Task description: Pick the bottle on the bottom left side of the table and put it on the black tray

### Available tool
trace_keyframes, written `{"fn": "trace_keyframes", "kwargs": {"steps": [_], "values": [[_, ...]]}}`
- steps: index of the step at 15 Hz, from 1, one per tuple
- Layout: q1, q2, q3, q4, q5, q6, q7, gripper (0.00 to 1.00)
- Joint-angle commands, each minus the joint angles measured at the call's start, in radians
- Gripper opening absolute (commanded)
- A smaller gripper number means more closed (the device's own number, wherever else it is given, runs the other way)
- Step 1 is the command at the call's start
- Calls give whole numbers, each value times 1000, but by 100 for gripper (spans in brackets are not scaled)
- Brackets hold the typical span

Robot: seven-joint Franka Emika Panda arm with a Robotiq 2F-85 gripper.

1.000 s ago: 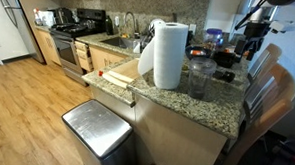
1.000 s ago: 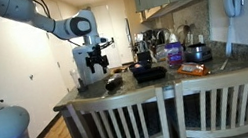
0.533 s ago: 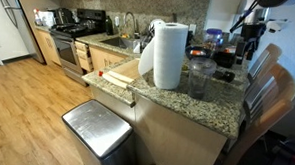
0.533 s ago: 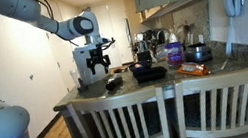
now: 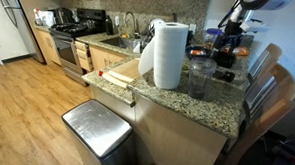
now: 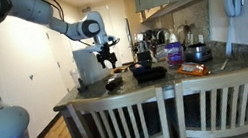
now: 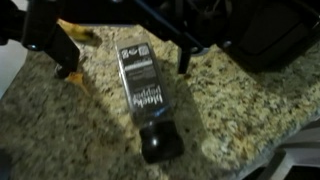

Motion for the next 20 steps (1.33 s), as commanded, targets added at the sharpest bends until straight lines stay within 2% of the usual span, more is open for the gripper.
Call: {"fn": "trace_keyframes", "kwargs": {"steps": [1,3,5,6,10,11,14,19,20], "values": [[-21,45,18,30,-1,39,23,100],[-24,103,17,70,-2,64,41,100],[-25,112,17,80,-2,64,45,100],[-29,112,19,84,-34,-22,-57,100],[-57,151,14,90,-27,-103,-274,100],[-43,124,19,73,-25,-63,-180,100],[-58,143,19,73,-26,-76,-248,100],[-58,144,19,75,-26,-81,-251,100],[-38,155,32,83,-63,-107,-252,100]]}}
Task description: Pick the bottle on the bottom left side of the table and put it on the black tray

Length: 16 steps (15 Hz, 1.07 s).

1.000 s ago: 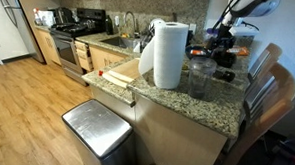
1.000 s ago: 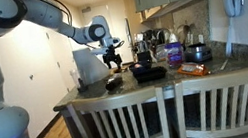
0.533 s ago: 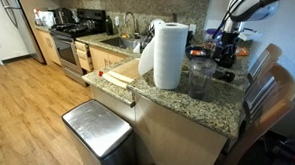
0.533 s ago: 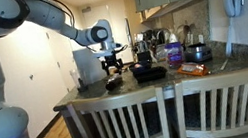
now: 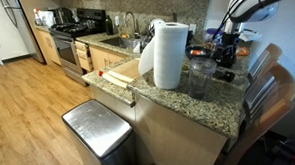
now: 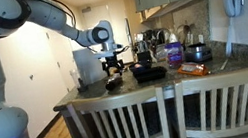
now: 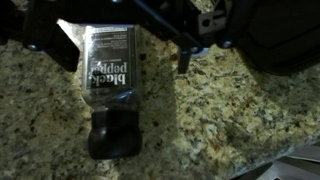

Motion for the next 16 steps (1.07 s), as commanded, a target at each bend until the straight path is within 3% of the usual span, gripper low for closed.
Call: {"fn": "trace_keyframes", "kwargs": {"steps": [1,2,3,9,12,13,16], "values": [[25,11,42,-1,-102,-39,10,100],[51,2,60,-39,-160,-29,47,100],[7,3,44,-5,-92,-22,11,100],[7,6,50,-5,-104,-21,29,100],[-8,33,47,-16,-1,97,73,100],[5,13,50,-7,-51,32,60,100],[5,17,50,-7,-44,40,62,100]]}}
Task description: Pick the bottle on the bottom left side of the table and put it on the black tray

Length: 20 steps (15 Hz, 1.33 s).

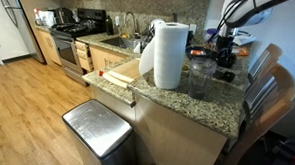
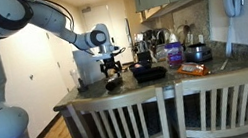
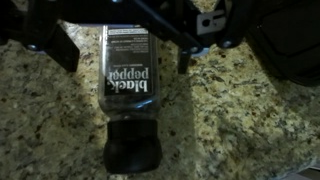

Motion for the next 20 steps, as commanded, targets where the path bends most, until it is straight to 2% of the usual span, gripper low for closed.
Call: {"fn": "trace_keyframes", "kwargs": {"steps": [1,4,6,7,13,17,18,20], "values": [[-9,-1,11,2,-2,-3,1,100],[-9,-1,11,2,-2,-3,1,100],[5,72,7,53,-49,-27,74,100],[-6,7,11,5,-18,-6,25,100],[-5,16,13,9,-23,-5,35,100],[0,116,8,78,-40,-104,97,100],[-5,58,13,25,-29,-57,62,100],[-4,94,13,42,-33,-68,84,100]]}}
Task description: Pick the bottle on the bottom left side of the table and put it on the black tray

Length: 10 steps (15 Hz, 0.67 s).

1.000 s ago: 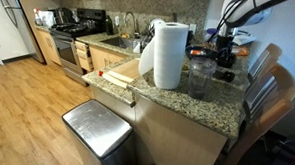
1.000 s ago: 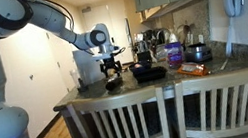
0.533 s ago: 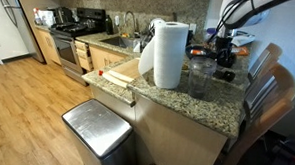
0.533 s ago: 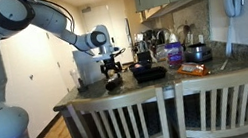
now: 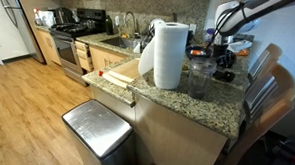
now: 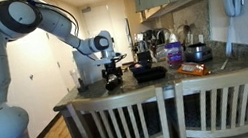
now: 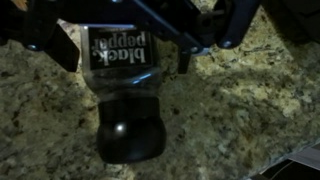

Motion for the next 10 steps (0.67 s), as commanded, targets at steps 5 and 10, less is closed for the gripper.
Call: {"fn": "trace_keyframes", "kwargs": {"steps": [5,10], "values": [[-13,10,11,13,5,-7,-2,61],[-11,7,4,25,-5,4,21,32]]}}
